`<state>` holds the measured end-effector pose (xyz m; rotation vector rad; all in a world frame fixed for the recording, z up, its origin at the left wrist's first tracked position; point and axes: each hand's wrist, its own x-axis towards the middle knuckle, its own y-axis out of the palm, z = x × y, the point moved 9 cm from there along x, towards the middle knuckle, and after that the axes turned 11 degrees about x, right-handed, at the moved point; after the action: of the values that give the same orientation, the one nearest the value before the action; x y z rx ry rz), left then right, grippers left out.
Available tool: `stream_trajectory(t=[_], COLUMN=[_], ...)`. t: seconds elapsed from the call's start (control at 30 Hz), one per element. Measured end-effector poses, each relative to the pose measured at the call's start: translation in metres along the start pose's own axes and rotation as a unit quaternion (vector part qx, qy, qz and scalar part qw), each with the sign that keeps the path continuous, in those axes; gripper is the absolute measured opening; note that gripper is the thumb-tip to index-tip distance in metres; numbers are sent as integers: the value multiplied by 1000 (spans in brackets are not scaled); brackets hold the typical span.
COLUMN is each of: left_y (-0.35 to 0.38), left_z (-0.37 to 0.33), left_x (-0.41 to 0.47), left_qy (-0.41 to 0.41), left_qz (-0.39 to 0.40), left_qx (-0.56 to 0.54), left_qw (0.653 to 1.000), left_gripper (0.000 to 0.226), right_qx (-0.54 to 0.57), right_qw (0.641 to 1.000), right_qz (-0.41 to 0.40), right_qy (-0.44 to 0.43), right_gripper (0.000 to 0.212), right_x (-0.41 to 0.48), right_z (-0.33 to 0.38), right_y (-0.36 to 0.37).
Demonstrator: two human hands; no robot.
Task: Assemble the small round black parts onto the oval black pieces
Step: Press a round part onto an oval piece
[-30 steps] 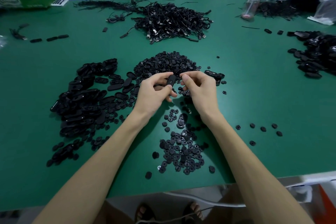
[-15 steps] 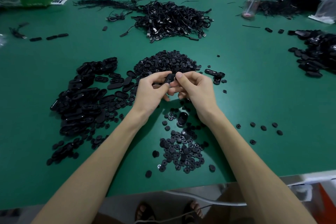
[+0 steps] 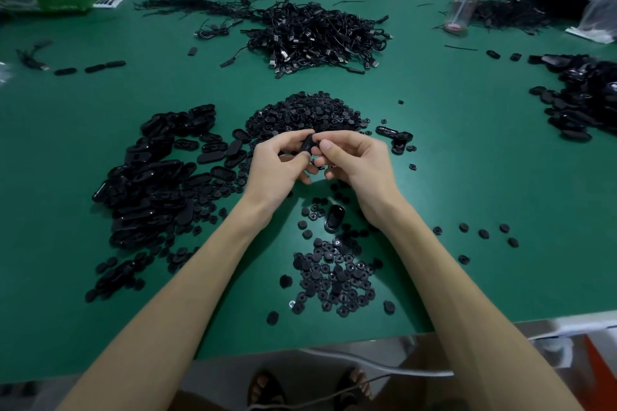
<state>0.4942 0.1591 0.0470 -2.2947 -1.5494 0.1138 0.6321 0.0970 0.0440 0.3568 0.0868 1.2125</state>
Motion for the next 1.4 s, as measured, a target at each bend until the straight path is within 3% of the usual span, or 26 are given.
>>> stream_trajectory(t=[0.47,0.67,0.9,1.4], left_y=[-2,-4,-4,1], left_z=[2,6,7,1], left_x=[2,1,2,-1], left_qy=[4,-6,-5,20], left_qz=[-8,-19,-17,-2], left_qx=[3,-8,-32,-39], left_qw=[1000,1000,999,999], left_gripper=[38,24,20,22], right_qx=[-77,-103,-210,-310], right_qw=[996,993,968,936], right_qz=[-2,-26,-86,-82], right_qy=[-40,-49,-104,-144], right_gripper=[16,18,9,5], right_x=[-1,-3,-6,-11], right_z=[6,10,22,31], right_y=[-1,-2,-7,1])
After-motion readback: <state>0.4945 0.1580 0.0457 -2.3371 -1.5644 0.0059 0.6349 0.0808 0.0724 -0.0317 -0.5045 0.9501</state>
